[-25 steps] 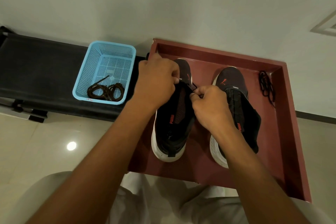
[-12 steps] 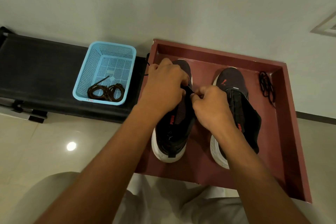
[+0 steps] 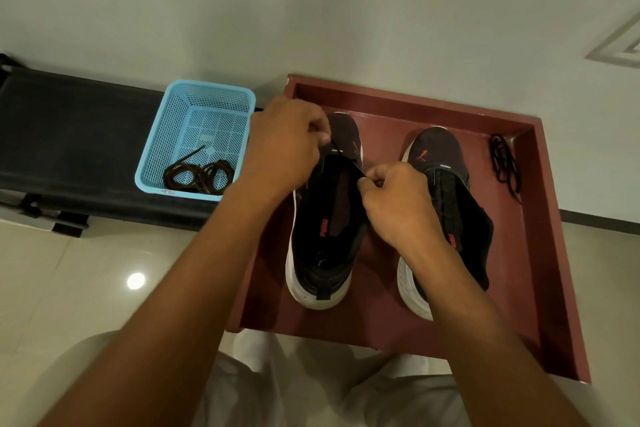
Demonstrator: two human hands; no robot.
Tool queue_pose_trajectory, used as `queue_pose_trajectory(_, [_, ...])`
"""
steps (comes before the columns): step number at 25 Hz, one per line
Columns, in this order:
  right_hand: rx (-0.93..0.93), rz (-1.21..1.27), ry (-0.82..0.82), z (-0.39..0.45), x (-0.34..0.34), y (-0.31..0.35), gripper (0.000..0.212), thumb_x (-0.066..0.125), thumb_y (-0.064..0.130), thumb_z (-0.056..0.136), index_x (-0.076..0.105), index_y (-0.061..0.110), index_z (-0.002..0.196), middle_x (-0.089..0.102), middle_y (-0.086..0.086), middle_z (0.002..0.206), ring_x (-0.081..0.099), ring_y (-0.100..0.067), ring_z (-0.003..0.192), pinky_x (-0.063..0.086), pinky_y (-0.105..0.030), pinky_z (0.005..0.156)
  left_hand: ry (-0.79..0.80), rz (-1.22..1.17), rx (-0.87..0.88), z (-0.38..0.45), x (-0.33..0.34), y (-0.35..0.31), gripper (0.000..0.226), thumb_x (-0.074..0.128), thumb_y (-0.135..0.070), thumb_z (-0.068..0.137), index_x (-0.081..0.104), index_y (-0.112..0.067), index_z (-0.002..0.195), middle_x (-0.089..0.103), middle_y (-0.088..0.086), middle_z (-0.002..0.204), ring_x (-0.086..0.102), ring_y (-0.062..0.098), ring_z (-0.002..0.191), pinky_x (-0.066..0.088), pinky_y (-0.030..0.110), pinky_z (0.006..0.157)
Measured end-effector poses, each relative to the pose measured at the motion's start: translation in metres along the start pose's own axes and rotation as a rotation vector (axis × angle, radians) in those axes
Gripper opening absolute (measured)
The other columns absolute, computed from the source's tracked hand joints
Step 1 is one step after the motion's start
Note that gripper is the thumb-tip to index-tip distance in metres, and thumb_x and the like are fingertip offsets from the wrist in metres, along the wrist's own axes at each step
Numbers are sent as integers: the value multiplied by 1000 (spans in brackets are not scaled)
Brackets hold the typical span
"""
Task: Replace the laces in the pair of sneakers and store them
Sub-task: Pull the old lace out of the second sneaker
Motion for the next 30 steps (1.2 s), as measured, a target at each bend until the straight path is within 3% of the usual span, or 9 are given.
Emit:
queue_pose_trajectory(2, [8,5,3,0,0,-1,23,59,19,100,72,16,81,67,-1,66,62,-12,54,44,-16,44,-78,-112,-105,5,-17,10,8,73,-16,88,75,-22,84,70,-7,82,66,13,82,56,40,85])
queue_pose_trajectory(5, [13,13,-4,-1,1,-1,22,61,21,100,73,17,82,69,-2,68,67,-16,59,47,-18,46,-182,-159,-215,8,-26,21,6,73,-16,89,75,-20,93,72,-3,91,67,15,90,56,41,87])
queue_pose_trajectory(9, [21,48,-11,-2,-2,1,15,66,23,97,74,19,86,72,1,72,69,-12,66,48,-13,49,-270,181,-206,-1,-24,20,41,76,-18,86,59,-12,122,60,9,121,53,30,116,47,49,91])
queue_pose_trajectory(12, [7,64,-32,1,-2,3,3,72,21,92,74,19,93,70,7,76,68,-7,68,56,-17,60,-178,-4,-242,-19,-19,4,21,75,-34,88,66,-15,92,67,-1,89,64,21,88,51,37,78])
queue_pose_trajectory(14, [-37,44,-61,5,1,5,15,76,22,89,72,21,103,69,8,85,68,-9,77,60,-29,74,-65,-64,-298,-41,-6,-10,30,75,-45,83,65,-18,77,64,-5,72,63,16,73,50,32,68])
queue_pose_trajectory(19, [-188,46,-54,14,15,9,28,78,16,89,68,26,113,61,5,104,57,-7,86,49,-18,74,29,18,-329,-69,15,-3,19,74,-31,85,70,-15,94,70,3,89,68,25,84,57,37,76])
queue_pose_trajectory(23, [-155,105,-57,16,13,4,31,73,9,91,68,30,112,60,7,105,59,-6,86,54,-26,78,39,-175,-409,-67,17,18,8,67,-16,89,74,-15,87,71,4,77,70,21,72,61,44,73])
queue_pose_trajectory(27, [-122,168,-28,18,11,1,34,72,5,91,67,35,108,61,10,104,61,-7,86,56,-28,77,55,-407,-593,-67,20,26,13,68,-7,90,75,-15,83,75,9,79,74,24,76,63,51,75])
queue_pose_trajectory(30, [-255,-28,-4,17,11,13,40,67,-1,90,68,35,109,53,9,114,54,-8,94,43,-11,74,75,-402,-580,-66,22,25,11,67,-7,91,75,-11,84,75,14,82,74,29,77,62,54,74])
Point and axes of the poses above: each hand's wrist, its own z-axis towards the middle knuckle, its own x-axis out of the palm, y = z × x, the point moved 4 cm from there along z, towards the middle knuckle
